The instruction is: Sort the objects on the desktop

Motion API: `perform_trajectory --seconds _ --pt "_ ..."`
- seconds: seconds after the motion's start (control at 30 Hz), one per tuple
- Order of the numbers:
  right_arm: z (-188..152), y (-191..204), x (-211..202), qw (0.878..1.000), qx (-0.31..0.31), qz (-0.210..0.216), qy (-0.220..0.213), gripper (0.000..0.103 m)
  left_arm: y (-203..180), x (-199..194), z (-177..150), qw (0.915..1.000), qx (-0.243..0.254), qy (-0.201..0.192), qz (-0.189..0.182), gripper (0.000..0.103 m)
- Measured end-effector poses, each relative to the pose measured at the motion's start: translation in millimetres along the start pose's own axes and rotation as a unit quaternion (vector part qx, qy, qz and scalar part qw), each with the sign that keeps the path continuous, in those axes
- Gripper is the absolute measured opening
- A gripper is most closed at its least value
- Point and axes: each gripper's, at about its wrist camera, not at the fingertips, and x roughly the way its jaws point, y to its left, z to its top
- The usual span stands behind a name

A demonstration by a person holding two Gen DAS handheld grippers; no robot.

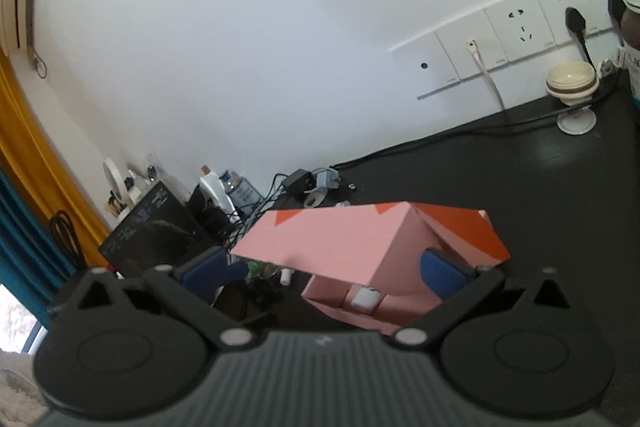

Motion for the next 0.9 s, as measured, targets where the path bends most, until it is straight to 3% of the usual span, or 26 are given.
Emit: perform_trajectory --seconds 0.23,0.47,0.7,0.9 --pt "-2 -5 -5 0.999 0.027 0.007 -0.017 0.102 2 12 6 1.0000 -0.006 0.004 0.001 0.103" --pt "4 -20 -2 0.991 0.120 0.038 -0.041 0.102 4 27 18 0.9994 -0.024 0.011 -0.022 0.103" --pt "6 -29 8 0.986 0.163 0.023 -0.031 0.102 0 31 15 0.9992 -0.027 0.020 -0.023 0.103" --pt "1 -30 11 0.987 0.161 0.010 -0.016 0.102 -4 27 6 0.9989 -0.024 0.032 -0.025 0.103"
